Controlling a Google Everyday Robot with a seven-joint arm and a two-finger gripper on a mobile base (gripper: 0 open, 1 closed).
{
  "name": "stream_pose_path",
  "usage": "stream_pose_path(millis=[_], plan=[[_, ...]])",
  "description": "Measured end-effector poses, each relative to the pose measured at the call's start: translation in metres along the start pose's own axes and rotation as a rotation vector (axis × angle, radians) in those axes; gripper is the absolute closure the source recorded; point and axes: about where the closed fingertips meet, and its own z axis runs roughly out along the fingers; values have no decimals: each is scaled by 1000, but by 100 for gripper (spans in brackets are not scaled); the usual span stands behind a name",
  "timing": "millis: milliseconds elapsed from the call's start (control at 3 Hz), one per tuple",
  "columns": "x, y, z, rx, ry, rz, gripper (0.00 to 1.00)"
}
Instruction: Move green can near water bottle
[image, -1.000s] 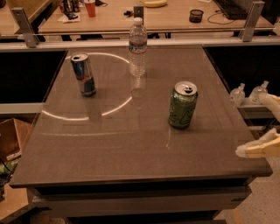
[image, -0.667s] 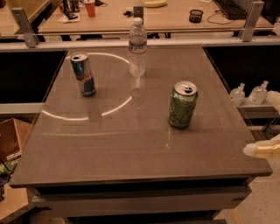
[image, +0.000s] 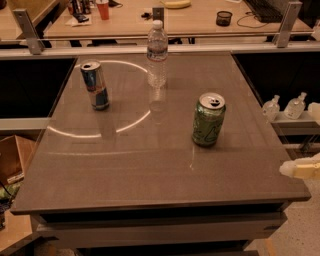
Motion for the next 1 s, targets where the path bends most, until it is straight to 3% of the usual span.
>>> stream_pose_path(millis=[667,1000], plan=[[5,22,43,-90,-70,-28,0],[10,31,68,-81,-61,-28,0]])
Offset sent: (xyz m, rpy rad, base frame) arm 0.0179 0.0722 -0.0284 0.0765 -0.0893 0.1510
